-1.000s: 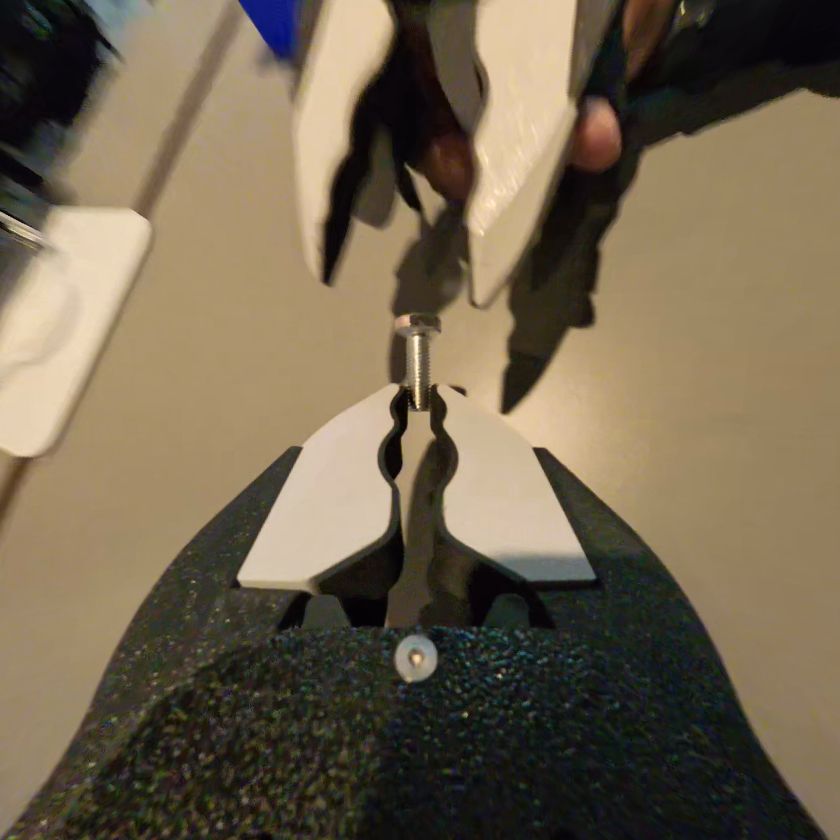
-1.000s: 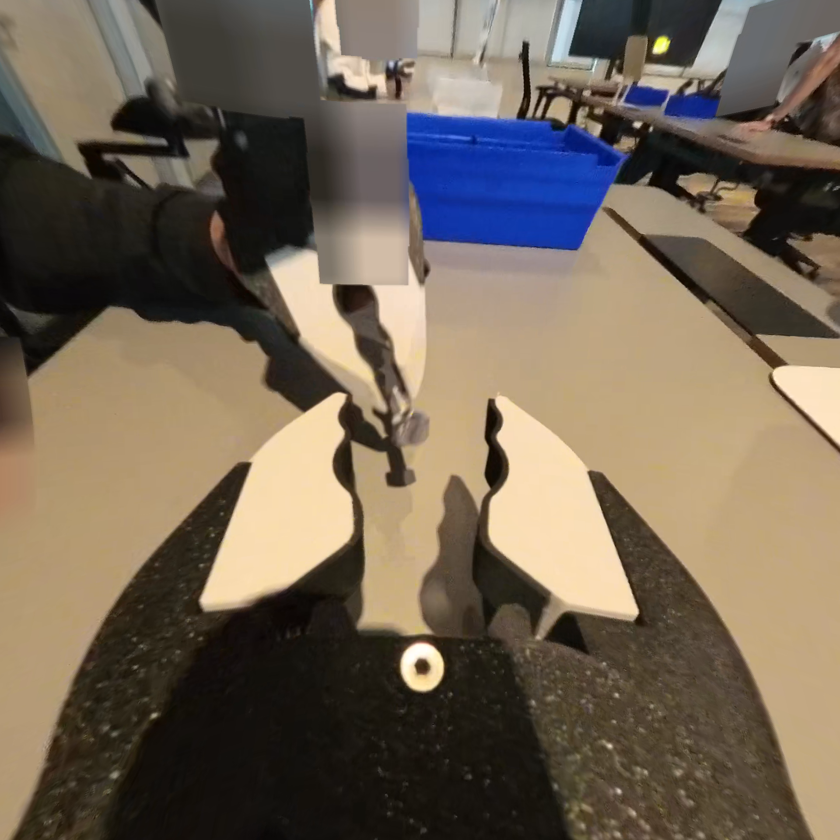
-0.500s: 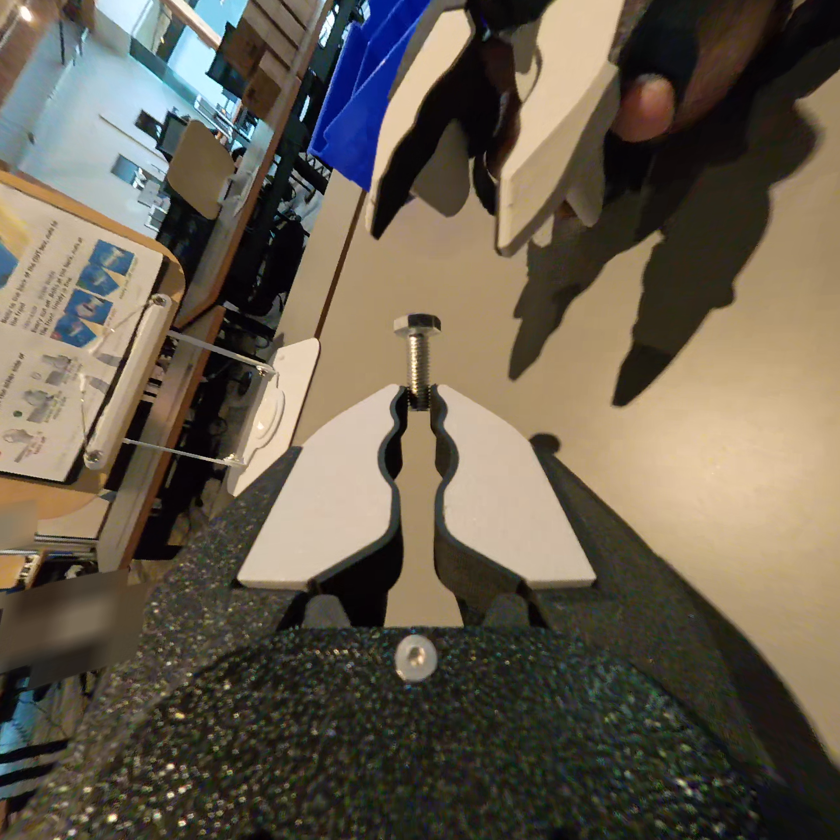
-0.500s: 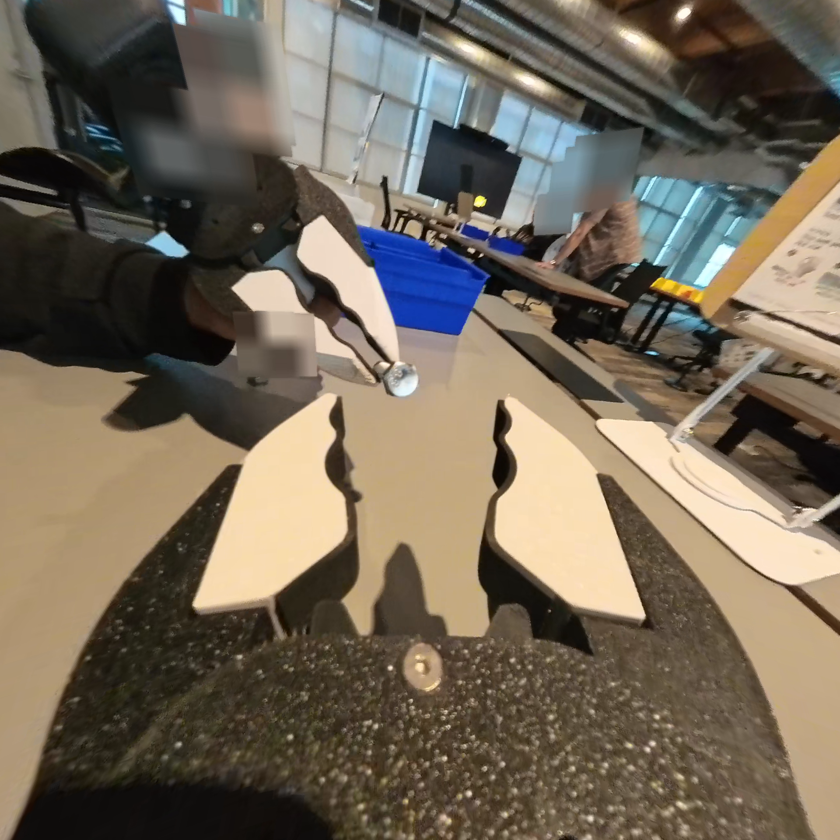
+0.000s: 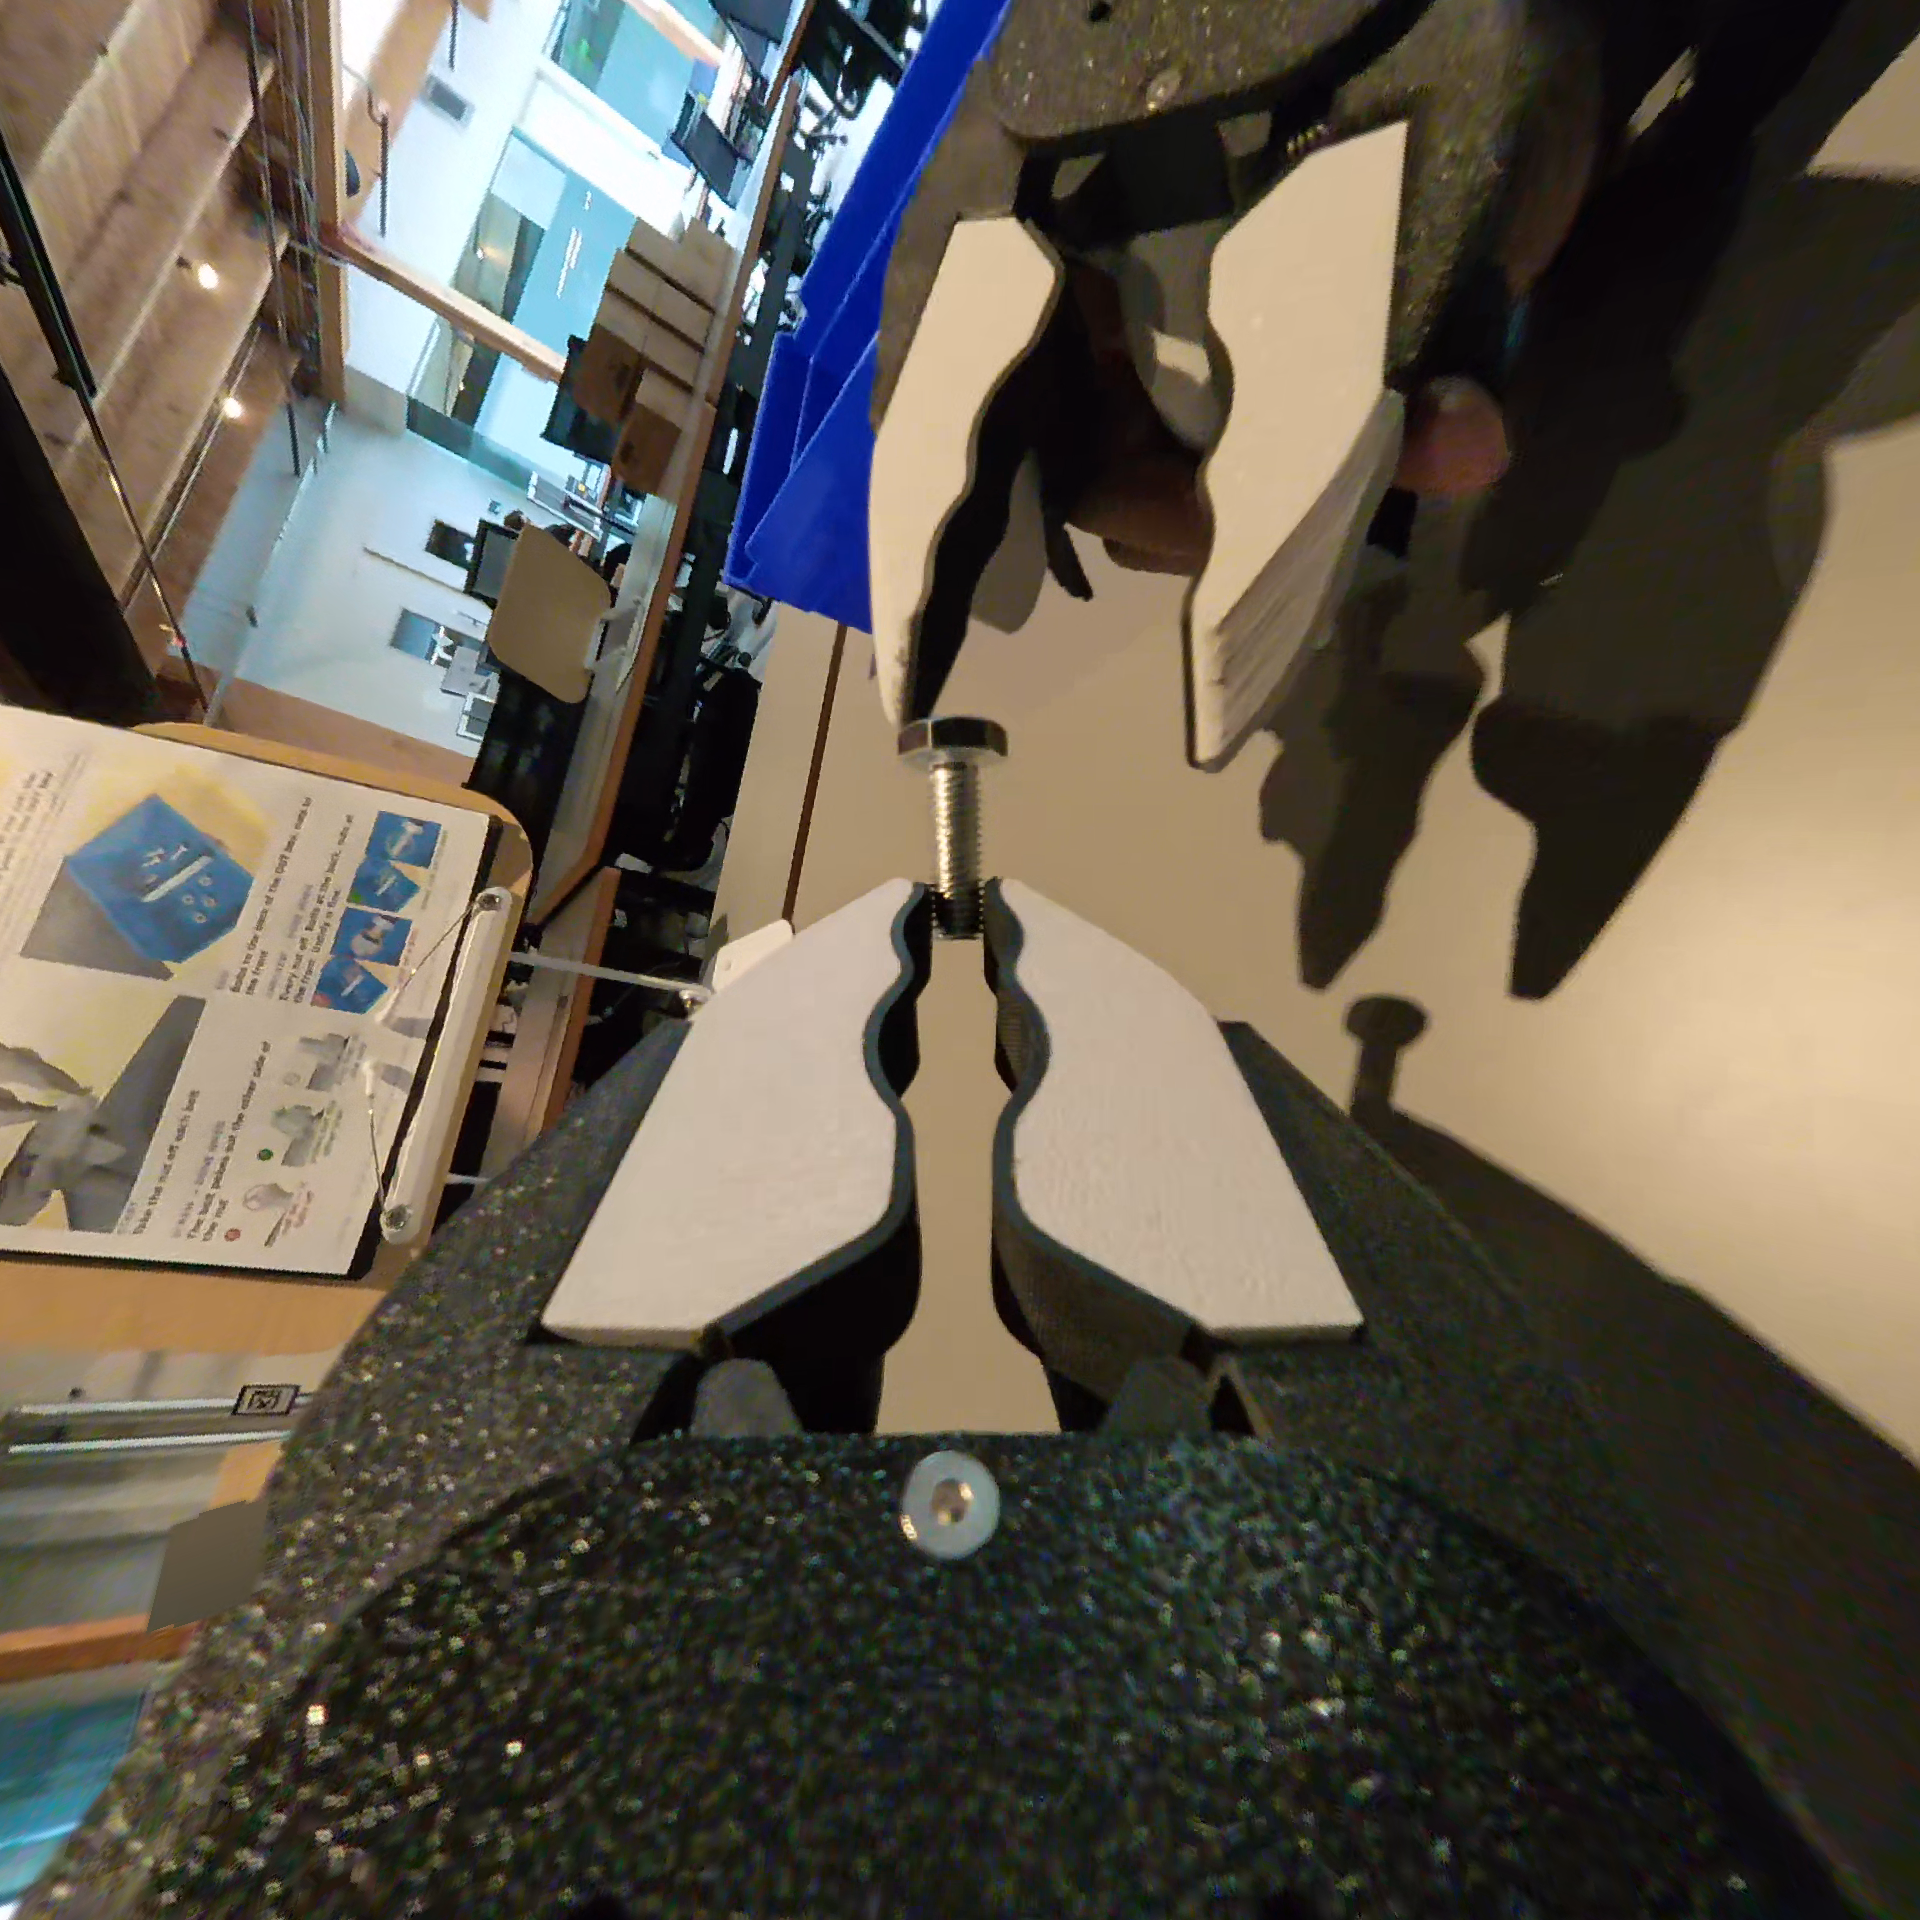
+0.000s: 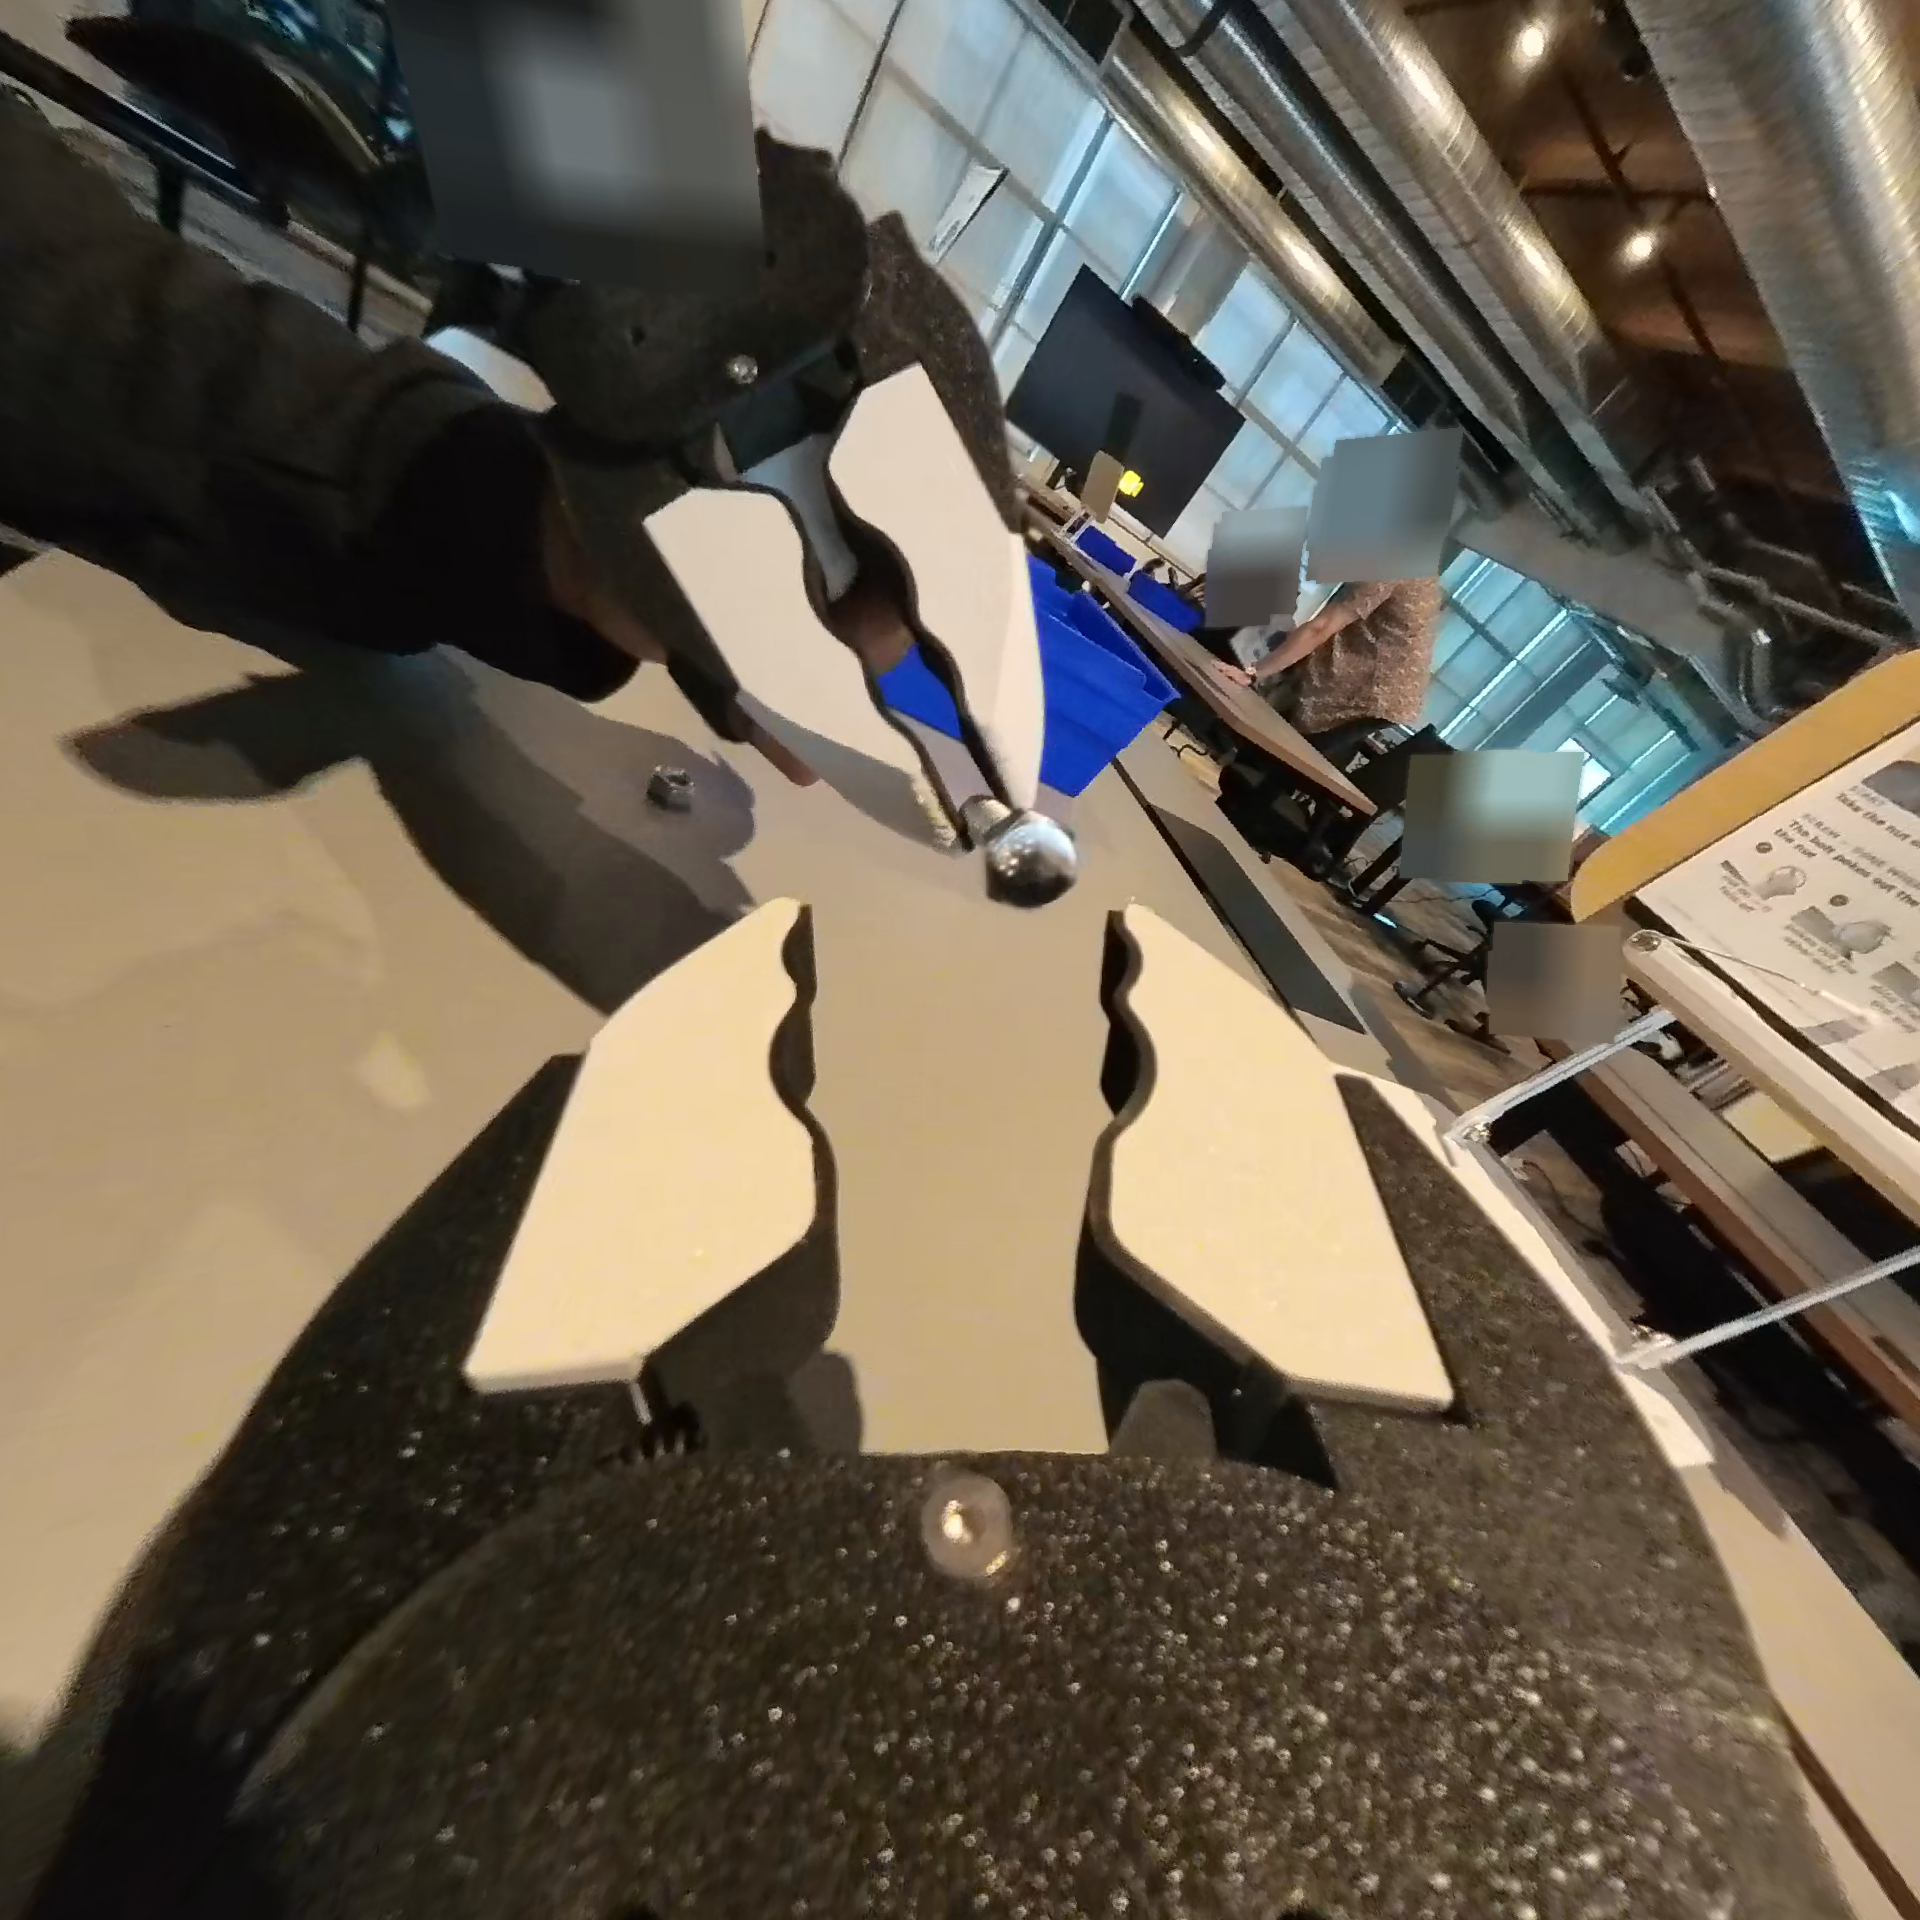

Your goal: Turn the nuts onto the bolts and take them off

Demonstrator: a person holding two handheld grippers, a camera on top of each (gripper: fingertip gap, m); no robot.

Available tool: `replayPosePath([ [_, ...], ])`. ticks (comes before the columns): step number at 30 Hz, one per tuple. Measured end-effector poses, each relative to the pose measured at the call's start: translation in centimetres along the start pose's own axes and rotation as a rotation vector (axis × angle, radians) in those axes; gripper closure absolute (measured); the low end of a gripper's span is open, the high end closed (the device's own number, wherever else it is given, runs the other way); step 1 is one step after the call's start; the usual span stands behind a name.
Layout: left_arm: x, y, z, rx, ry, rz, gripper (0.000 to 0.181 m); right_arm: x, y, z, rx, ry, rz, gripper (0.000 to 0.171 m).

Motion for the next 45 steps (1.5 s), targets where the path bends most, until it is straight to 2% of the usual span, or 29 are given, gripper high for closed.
replayPosePath([
  [17, 1.5, 1.5, 0.8, -0.005, 0.099, -0.037, 0.172, 0.1, 0.4, -0.9, -0.065, -0.076, -0.02, 0.128],
  [30, 1.5, 0.4, 0.2, -0.032, 0.137, -0.021, 0.172, -0.4, 0.6, -0.4, -0.062, -0.135, -0.012, 0.137],
  [36, 1.7, 0.0, 0.2, -0.024, 0.167, -0.02, 0.172, -1.0, 1.3, -0.8, -0.062, -0.1, 0.047, 0.138],
  [45, 1.9, -0.1, 0.2, -0.022, 0.189, -0.029, 0.172, -0.6, 0.7, 0.1, -0.025, -0.093, 0.008, 0.14],
])
Point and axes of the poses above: each gripper's, where its closed fingertips meet, y out along the fingers, z out of its top, x = y × z across the jaws, the point moved 1 cm from there along -y, back along the fingers, and after that the axes turned 12 degrees about y, right-handed, at the moved point
